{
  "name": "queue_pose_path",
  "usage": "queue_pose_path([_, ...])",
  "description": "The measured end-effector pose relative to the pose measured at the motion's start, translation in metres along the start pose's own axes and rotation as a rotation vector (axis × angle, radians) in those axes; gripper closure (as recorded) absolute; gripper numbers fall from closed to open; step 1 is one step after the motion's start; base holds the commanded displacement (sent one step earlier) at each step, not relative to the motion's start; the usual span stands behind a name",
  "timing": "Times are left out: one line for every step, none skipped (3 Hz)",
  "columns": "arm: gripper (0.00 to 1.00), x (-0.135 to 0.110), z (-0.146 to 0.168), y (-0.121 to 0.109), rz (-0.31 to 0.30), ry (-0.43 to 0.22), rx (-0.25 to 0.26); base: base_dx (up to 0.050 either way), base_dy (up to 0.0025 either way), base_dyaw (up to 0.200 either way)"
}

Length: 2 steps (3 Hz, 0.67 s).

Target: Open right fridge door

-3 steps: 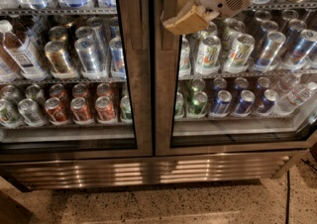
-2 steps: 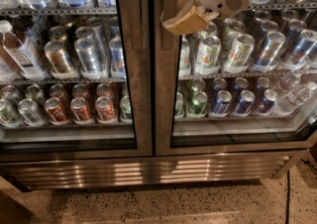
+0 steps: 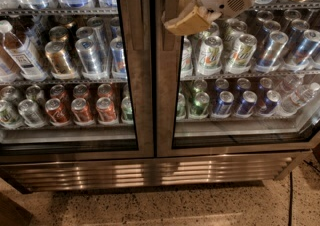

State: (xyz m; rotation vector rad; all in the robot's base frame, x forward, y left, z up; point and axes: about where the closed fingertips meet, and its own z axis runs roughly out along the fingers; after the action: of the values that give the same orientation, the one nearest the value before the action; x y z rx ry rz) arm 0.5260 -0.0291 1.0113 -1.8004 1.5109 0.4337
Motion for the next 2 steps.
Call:
queue_pose_path([1.0, 0.0006, 0.0001, 0.0, 0.0, 0.0, -0.001, 0.0, 0.0, 0.0])
queue_pose_path([1.0, 0.001, 0.0003, 0.0004, -0.001, 0.0, -0.003, 0.0, 0.0, 0.0])
